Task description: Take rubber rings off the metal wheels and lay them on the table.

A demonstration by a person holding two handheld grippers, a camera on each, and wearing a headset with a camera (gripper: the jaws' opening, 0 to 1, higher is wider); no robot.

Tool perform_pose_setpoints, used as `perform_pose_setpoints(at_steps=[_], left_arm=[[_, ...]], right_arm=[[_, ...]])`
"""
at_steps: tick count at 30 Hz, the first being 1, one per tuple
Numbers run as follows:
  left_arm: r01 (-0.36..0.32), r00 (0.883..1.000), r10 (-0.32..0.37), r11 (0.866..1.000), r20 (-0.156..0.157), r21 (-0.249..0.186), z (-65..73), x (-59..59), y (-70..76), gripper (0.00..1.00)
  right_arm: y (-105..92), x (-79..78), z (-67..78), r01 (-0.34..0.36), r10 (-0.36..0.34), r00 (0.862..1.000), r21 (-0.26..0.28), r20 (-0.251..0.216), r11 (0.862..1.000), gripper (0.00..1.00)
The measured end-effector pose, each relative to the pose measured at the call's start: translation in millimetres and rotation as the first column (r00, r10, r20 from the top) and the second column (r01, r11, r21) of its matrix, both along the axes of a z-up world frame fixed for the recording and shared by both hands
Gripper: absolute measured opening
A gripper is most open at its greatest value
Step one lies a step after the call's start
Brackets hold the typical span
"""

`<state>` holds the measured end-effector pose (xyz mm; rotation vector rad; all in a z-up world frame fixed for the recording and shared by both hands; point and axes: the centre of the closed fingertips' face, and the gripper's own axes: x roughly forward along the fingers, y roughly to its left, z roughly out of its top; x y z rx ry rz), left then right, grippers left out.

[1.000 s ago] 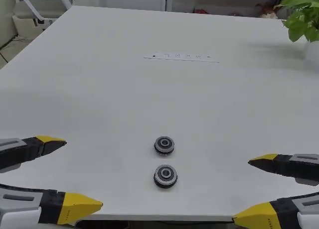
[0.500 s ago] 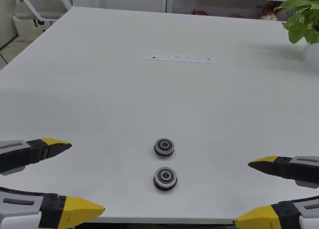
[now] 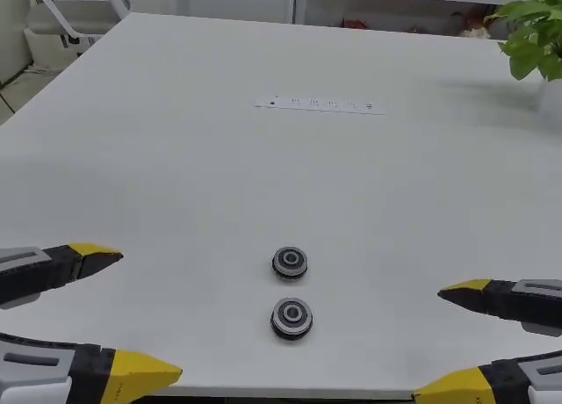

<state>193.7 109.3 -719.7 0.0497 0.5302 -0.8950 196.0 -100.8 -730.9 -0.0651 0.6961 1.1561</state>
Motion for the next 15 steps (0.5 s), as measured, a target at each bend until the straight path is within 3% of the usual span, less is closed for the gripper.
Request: perform_pose_setpoints(at_steps=[9,12,15], left_arm=[[0.0,1.0,-0.001,1.0,-0.016,-0.015,-0.2,-0.7,-0.9,0.91],[0.011,1.0,-0.011,1.0,0.006,-0.003,0.9,0.9,-2.2,0.88],[0.011,1.0,-0.011,1.0,0.001,-0.002,-0.6,1.8,-2.8,0.87]], right_arm=[[0.3,0.0,-1.5,-0.003,0.003,1.0,-0.001,-0.005,1.0,0.85],[0.1,0.4,-1.6,-0.002,0.002,1.0,-0.001,-0.006,1.0,0.85],[-0.1,0.5,-1.6,-0.001,0.001,1.0,0.002,-0.007,1.0,0.85]])
